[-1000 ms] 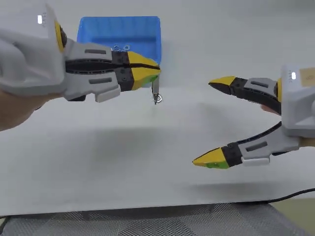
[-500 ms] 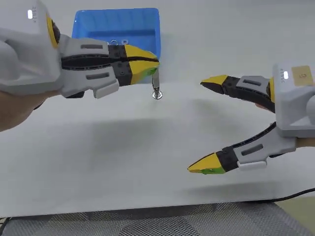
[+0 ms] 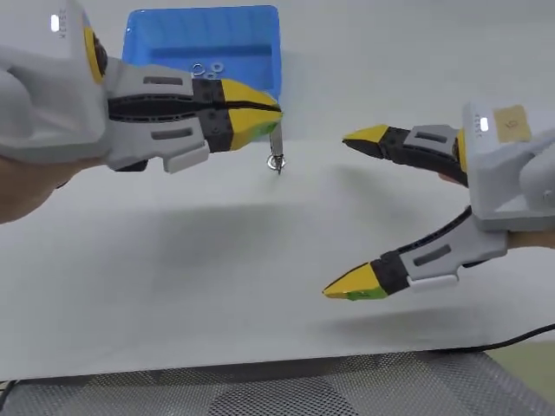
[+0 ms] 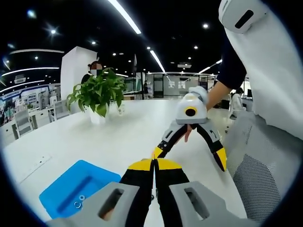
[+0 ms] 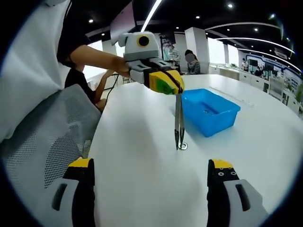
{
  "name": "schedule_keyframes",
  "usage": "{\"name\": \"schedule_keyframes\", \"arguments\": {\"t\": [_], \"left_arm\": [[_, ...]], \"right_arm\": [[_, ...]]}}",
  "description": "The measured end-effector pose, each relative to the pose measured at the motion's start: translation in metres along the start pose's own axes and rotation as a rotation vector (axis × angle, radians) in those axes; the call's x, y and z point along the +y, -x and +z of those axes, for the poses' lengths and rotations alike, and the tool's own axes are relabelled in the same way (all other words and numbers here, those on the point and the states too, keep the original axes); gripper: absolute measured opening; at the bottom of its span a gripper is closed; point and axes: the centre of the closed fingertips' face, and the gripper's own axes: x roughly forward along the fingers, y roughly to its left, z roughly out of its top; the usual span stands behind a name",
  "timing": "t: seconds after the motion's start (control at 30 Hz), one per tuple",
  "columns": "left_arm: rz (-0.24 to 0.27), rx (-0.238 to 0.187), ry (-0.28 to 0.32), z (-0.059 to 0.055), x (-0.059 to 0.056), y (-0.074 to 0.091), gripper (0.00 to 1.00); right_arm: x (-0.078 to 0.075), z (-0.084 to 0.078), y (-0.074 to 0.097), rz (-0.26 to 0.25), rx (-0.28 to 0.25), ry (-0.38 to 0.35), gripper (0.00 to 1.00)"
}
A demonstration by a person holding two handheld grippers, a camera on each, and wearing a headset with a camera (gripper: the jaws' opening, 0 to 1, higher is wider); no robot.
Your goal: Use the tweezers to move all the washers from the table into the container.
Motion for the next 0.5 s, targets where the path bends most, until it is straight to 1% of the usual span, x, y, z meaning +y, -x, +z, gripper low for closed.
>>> {"name": "schedule_keyframes", "arguments": {"t": [0.13,0.2,0.23,0.27,0.3,0.37,0.4,0.5], "left_arm": [[-0.011,0.019,0.0,0.001,0.0,-0.002,0.04],[-0.022,0.031,-0.011,0.002,-0.002,-0.004,0.04],[-0.027,0.036,-0.012,0.003,-0.003,-0.005,0.04],[-0.034,0.038,-0.012,0.0,-0.002,-0.003,0.04],[-0.038,0.041,-0.012,-0.001,-0.001,-0.002,0.04],[-0.045,0.042,-0.007,-0.003,0.001,0.001,0.04],[-0.046,0.042,-0.004,-0.005,0.004,0.004,0.04],[-0.046,0.047,0.0,-0.007,0.007,0.007,0.04]], "right_arm": [[-0.01,0.009,-0.013,0.015,0.0,0.014,0.92],[-0.013,0.011,-0.02,0.033,0.009,0.01,0.86],[-0.017,0.011,-0.022,0.035,0.009,0.01,0.82],[-0.022,0.012,-0.025,0.029,0.011,0.025,0.75],[-0.023,0.013,-0.028,0.027,0.015,0.036,0.69],[-0.028,0.012,-0.033,0.021,0.039,0.051,0.59],[-0.032,0.011,-0.036,0.015,0.048,0.054,0.56],[-0.038,0.013,-0.04,0.015,0.045,0.036,0.51]]}}
